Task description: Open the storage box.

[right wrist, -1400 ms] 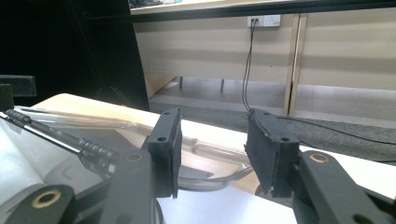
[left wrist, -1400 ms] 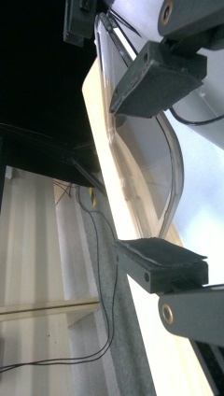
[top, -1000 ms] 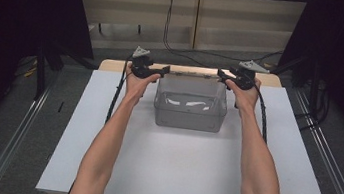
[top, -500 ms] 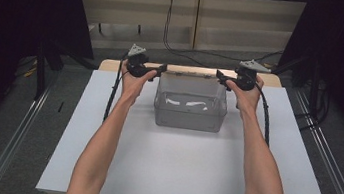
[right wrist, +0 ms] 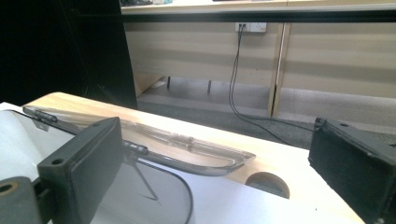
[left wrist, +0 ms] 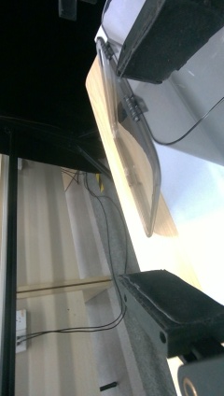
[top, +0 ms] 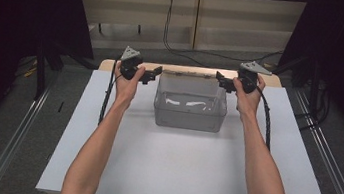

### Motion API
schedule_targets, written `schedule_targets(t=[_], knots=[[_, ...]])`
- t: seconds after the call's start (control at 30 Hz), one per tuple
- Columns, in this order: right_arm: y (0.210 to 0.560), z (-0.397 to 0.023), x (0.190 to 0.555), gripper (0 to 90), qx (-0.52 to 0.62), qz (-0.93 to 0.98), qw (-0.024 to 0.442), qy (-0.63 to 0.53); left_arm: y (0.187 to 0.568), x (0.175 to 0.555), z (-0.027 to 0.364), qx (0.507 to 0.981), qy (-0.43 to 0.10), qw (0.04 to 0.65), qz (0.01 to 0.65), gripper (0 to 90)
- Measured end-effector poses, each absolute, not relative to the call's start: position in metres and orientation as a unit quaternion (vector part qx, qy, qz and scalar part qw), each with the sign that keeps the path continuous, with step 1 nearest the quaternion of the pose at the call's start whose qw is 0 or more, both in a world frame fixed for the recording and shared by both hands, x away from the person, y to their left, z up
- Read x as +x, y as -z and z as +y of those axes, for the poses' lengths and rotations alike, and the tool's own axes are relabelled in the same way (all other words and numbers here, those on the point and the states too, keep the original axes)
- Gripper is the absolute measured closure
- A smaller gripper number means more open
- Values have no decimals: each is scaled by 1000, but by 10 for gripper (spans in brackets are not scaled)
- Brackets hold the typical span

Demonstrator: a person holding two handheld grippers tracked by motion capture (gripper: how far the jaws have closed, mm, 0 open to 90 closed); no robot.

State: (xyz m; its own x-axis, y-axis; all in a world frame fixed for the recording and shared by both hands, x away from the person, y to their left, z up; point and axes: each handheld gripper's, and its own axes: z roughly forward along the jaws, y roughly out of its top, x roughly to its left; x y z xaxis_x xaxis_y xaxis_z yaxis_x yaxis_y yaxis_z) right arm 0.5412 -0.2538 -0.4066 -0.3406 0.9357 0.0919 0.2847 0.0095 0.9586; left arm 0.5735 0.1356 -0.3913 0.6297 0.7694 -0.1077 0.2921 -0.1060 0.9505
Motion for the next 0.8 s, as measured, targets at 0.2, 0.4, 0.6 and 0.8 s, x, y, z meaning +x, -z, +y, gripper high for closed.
schedule_targets(t=[0.2, 0.4, 0.6, 0.8], knots=[[402, -250, 531, 33, 469, 642, 322, -514, 390, 563, 142, 714, -222, 549, 374, 37], [399, -250, 522, 33, 465, 641, 326, -517, 393, 553, 140, 709, -214, 561, 369, 38], [395, -253, 510, 34, 459, 637, 331, -524, 390, 544, 139, 711, -218, 565, 358, 42], [397, -257, 498, 34, 456, 637, 336, -523, 390, 533, 140, 711, -231, 563, 352, 48]])
